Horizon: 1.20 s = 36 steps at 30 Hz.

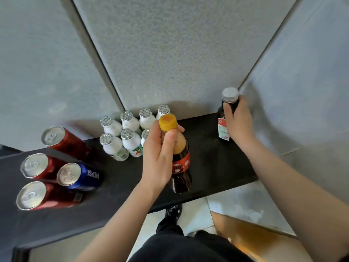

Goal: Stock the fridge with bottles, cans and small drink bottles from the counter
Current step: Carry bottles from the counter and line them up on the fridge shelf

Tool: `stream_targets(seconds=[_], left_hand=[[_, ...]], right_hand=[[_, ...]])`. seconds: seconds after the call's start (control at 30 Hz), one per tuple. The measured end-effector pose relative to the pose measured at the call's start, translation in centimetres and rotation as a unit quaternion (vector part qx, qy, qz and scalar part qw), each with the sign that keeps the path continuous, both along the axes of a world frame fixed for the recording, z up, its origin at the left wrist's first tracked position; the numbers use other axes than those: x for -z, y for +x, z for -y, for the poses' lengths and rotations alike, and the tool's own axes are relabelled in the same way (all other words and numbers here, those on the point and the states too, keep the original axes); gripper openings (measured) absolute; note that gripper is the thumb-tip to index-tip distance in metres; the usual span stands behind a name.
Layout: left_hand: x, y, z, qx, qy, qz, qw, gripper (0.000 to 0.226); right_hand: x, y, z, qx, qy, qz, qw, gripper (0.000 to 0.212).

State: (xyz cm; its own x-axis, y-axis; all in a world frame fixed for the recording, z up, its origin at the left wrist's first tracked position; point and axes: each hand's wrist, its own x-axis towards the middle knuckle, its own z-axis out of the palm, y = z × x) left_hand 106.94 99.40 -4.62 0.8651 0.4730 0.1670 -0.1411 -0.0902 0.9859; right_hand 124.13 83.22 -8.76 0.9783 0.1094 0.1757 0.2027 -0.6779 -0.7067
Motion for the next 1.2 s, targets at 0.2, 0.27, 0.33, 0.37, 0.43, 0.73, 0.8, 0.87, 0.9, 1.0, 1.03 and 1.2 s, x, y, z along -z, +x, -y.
stream_targets(seconds=[0.2,0.27,0.33,0.37,0.43,0.73,0.8,0.87,0.9,1.0,1.03,1.2], left_hand=[[-1.1,-4.0,0.8,-0.037,0.022,0.002,0.999,0.024],[-1.1,-5.7,1.2,-0.059,0.016,-0.015,0.998,0.025],[-1.0,-7.6,1.8,-0.088,0.016,-0.034,0.995,0.025],[-0.9,-8.6,2.1,-0.097,0.016,-0.042,0.994,0.024],[-0.7,-10.7,3.1,-0.111,0.012,-0.055,0.992,0.024],[1.7,-23.7,8.2,-0.238,-0.014,-0.088,0.967,0.03],[2.4,-27.6,9.0,-0.291,-0.013,-0.092,0.952,0.034],[3.2,-31.8,9.8,-0.346,-0.022,-0.098,0.933,0.035],[3.6,-33.9,10.2,-0.373,-0.031,-0.1,0.922,0.035],[4.7,-41.0,11.8,-0.462,-0.072,-0.106,0.878,0.029],[4.9,-43.0,12.2,-0.486,-0.077,-0.109,0.864,0.027],[6.3,-55.1,14.6,-0.62,-0.103,-0.124,0.768,0.024]], right_hand=[[-0.4,-6.7,1.3,0.058,0.157,-0.027,0.986,0.025],[-0.8,-9.7,1.6,0.049,0.189,-0.022,0.98,0.022],[-1.3,-12.7,2.1,0.033,0.221,-0.032,0.974,0.028],[-1.6,-14.2,2.4,0.019,0.236,-0.045,0.971,0.031],[-2.3,-16.9,3.0,-0.023,0.255,-0.078,0.964,0.037],[-3.6,-26.6,3.1,-0.224,0.258,-0.166,0.925,0.013],[-2.9,-29.1,2.3,-0.273,0.253,-0.183,0.91,0.011],[-2.1,-32.1,1.4,-0.32,0.24,-0.21,0.892,0.012],[-1.7,-33.7,0.9,-0.344,0.229,-0.224,0.883,0.012],[-0.1,-39.6,-0.8,-0.419,0.191,-0.258,0.849,0.013],[0.2,-41.3,-1.2,-0.441,0.178,-0.261,0.84,0.015],[1.5,-52.4,-4.0,-0.569,0.094,-0.297,0.761,0.033]])
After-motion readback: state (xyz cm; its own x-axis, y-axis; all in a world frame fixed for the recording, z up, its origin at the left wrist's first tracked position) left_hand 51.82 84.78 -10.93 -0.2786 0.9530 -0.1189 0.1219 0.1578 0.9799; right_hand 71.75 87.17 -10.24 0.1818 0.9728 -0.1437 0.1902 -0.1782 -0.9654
